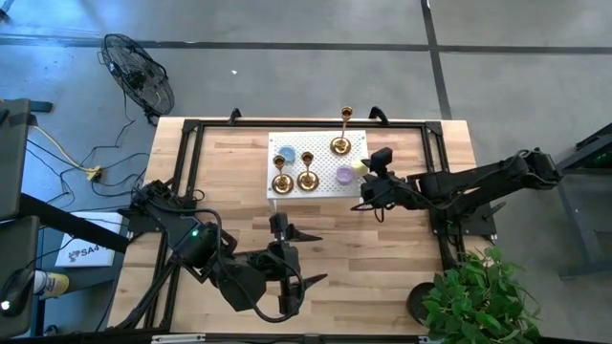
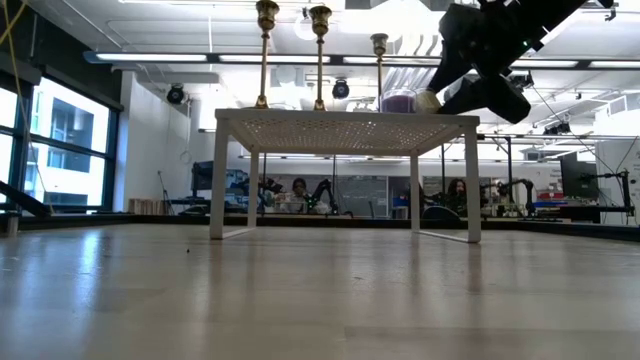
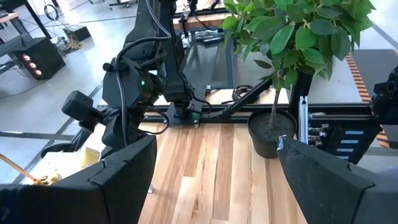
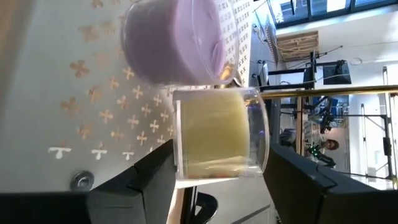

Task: Pick & Place candle stick holders
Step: Put the yellow scented candle on the shelf

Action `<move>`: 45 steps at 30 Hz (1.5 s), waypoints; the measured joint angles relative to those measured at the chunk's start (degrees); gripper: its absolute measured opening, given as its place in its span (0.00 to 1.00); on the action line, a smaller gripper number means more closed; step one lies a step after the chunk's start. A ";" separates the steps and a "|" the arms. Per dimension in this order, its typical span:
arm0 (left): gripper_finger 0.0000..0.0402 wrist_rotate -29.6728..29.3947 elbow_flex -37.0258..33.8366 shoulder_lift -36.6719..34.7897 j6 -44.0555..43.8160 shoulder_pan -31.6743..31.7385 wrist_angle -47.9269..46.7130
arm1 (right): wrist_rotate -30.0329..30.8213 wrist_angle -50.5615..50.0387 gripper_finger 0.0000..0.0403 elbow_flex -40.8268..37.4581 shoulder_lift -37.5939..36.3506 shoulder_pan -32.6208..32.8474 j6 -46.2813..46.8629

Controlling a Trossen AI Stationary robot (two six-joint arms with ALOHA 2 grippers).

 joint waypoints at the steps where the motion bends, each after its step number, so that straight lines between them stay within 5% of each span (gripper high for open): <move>1: 0.82 -0.02 0.00 0.00 0.02 0.00 0.00 | 0.12 -0.10 0.54 0.00 0.00 0.00 0.17; 45: 0.82 -0.06 0.00 0.00 0.01 0.00 0.04 | -1.06 -6.36 0.55 0.10 -0.09 4.75 2.29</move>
